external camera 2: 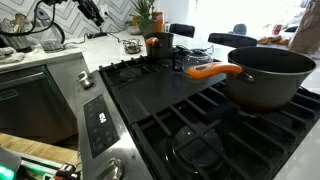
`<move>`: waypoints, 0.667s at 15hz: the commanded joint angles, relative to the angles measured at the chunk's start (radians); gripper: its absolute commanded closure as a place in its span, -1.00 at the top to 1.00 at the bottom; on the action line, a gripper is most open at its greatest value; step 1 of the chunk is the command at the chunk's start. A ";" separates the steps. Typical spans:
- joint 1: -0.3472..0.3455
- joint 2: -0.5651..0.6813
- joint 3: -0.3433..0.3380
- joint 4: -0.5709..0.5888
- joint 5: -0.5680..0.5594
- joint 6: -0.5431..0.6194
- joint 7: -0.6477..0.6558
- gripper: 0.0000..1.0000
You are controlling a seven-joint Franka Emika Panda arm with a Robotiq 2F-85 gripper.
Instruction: Move the handle of the left gray pot to the right
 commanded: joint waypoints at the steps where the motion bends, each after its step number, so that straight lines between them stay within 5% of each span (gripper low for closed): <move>1: 0.017 -0.091 -0.007 -0.066 0.169 0.028 -0.225 0.97; 9: 0.043 -0.181 -0.011 -0.179 0.489 -0.004 -0.718 1.00; 10: -0.005 -0.125 0.031 -0.109 0.435 -0.003 -0.621 1.00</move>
